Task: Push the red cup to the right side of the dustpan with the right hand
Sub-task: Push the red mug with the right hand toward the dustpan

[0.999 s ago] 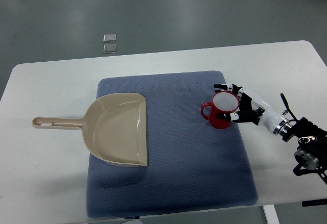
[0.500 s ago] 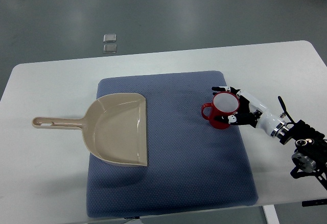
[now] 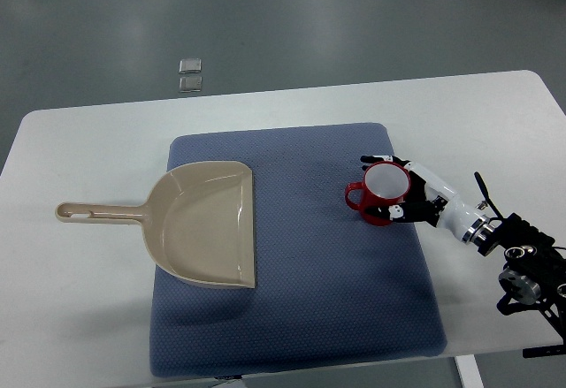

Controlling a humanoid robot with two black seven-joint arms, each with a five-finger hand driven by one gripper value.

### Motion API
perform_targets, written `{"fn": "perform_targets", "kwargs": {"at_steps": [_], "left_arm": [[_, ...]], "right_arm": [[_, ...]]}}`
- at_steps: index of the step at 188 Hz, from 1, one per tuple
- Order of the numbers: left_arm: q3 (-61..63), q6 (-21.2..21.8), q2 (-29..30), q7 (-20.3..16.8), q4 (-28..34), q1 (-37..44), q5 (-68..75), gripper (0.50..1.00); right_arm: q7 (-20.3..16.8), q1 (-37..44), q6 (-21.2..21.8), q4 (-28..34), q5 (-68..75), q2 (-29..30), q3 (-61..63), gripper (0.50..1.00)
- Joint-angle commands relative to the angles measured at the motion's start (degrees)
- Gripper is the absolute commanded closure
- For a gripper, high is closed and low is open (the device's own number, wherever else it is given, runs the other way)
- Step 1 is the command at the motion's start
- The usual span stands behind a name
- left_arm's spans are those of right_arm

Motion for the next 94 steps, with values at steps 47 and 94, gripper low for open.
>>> {"fn": "perform_targets", "kwargs": {"at_steps": [47, 94], "left_arm": [[0.1, 0.0, 0.0, 0.0, 0.0, 0.0, 0.0, 0.500], [0.0, 0.0, 0.0, 0.0, 0.0, 0.0, 0.0, 0.500]], "right_arm": [[0.0, -0.3, -0.1, -0.2, -0.1, 0.2, 0.0, 0.568], [0.0, -0.3, -0.6, -1.0, -0.1, 0.9, -0.7, 0.568]]}}
